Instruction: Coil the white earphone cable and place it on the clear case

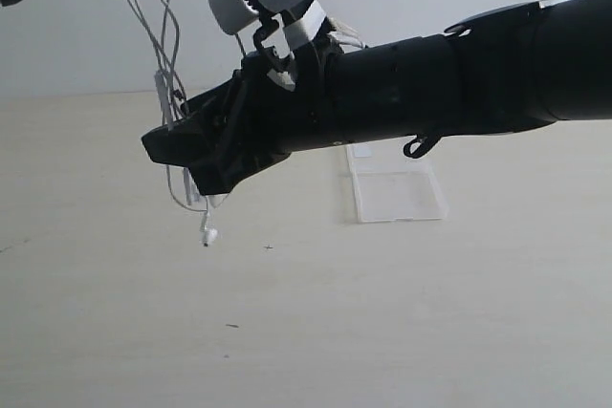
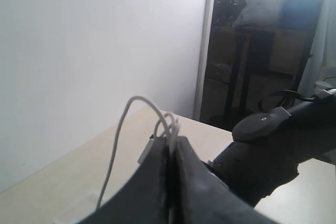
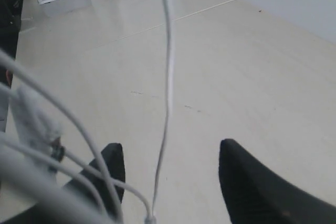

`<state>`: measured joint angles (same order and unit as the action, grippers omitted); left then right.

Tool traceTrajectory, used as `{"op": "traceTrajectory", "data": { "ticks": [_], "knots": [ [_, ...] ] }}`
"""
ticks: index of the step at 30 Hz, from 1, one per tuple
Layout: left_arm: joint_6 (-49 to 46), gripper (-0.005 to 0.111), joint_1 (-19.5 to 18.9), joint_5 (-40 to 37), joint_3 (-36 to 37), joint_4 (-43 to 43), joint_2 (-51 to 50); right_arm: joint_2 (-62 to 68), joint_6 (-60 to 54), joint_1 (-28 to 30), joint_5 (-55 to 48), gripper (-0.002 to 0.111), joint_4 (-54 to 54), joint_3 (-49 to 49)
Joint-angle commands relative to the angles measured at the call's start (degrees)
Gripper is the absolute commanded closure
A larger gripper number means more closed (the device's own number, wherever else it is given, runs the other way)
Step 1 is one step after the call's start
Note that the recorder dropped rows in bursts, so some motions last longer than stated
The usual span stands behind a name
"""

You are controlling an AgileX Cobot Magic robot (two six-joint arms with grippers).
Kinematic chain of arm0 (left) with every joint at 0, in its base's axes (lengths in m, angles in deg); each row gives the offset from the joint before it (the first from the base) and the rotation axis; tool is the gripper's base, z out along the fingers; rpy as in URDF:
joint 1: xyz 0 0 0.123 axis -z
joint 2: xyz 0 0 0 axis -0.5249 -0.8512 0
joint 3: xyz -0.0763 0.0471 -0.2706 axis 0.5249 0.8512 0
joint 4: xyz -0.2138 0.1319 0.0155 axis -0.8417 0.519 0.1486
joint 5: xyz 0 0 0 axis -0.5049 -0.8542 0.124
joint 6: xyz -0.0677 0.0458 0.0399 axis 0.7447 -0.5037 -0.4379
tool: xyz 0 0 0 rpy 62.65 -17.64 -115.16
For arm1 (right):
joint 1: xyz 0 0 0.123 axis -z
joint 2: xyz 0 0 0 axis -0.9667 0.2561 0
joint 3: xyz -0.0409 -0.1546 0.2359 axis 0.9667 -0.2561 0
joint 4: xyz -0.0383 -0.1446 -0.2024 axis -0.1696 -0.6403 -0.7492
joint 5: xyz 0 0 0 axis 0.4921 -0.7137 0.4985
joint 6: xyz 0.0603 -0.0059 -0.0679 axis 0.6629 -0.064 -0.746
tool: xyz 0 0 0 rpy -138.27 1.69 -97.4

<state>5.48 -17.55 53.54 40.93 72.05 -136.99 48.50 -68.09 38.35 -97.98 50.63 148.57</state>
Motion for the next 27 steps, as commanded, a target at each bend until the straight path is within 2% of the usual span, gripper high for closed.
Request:
{"op": "traceTrajectory", "data": {
  "ticks": [1,11,13,17,18,27],
  "knots": [
    [-0.3,0.107,0.2,0.0,-0.5,-0.8,0.0,0.0,-0.5,0.1,-0.6,0.057,0.5,0.2],
    [-0.3,0.107,0.2,2.8,-0.5,-1.9,0.0,0.0,-0.5,0.1,-2.1,0.058,0.5,0.2],
    [-0.3,0.107,0.2,2.8,-0.5,-1.9,0.0,0.0,-0.5,0.1,-2.1,0.069,0.5,0.2],
    [-0.3,0.107,0.2,2.9,-0.5,-1.9,0.0,0.0,-0.5,0.1,-2.3,0.105,0.5,0.2],
    [-0.3,0.107,0.2,2.9,-0.5,-1.9,0.0,0.0,-0.5,0.1,-2.4,0.108,0.5,0.2],
    [-0.3,0.107,0.2,2.3,-0.5,-1.9,0.0,0.0,-0.5,0.1,-2.4,0.108,0.5,0.2]
  ]
}}
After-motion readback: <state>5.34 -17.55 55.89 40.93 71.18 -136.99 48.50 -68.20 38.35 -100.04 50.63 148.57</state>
